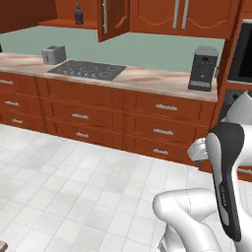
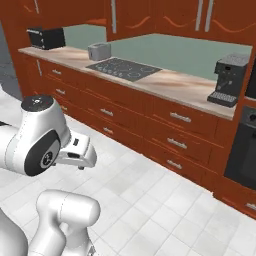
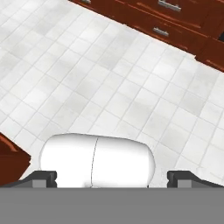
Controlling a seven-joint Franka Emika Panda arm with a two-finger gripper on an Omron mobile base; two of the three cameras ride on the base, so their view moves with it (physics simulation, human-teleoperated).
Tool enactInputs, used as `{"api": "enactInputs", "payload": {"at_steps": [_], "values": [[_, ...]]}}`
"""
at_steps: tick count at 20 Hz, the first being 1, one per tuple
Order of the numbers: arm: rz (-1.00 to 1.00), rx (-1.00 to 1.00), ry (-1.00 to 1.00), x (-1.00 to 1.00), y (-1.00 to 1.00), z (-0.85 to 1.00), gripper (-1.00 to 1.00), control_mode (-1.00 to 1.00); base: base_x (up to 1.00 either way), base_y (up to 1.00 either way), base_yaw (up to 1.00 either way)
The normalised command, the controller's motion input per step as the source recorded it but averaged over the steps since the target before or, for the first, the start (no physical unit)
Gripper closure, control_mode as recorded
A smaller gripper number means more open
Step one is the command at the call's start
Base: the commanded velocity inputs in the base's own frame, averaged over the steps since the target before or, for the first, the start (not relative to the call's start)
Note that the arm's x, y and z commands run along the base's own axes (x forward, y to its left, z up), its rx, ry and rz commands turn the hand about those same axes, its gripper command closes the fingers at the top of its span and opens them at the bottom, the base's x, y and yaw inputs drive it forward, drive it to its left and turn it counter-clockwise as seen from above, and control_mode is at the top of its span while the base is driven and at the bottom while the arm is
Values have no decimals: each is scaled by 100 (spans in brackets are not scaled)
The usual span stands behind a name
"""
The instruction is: There is a bowl on the dining counter. Grab a lemon wedge from the fridge and place it in the bowl. Then get the liquor bottle and glass cup from the cabinet and place them next to the bowl.
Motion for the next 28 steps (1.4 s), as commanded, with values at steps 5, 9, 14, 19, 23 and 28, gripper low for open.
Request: {"api": "enactInputs", "payload": {"at_steps": [5,9,14,19,23,28], "values": [[0,0,0,0,0,0,-100,100,100,0,48],[0,0,0,0,0,0,-100,100,100,0,46],[0,0,0,0,0,0,-100,100,100,1,41],[0,0,0,0,0,0,-100,100,100,13,31],[0,0,0,0,0,0,-100,100,100,24,8],[0,0,0,0,0,0,-100,100,89,26,-5]]}}
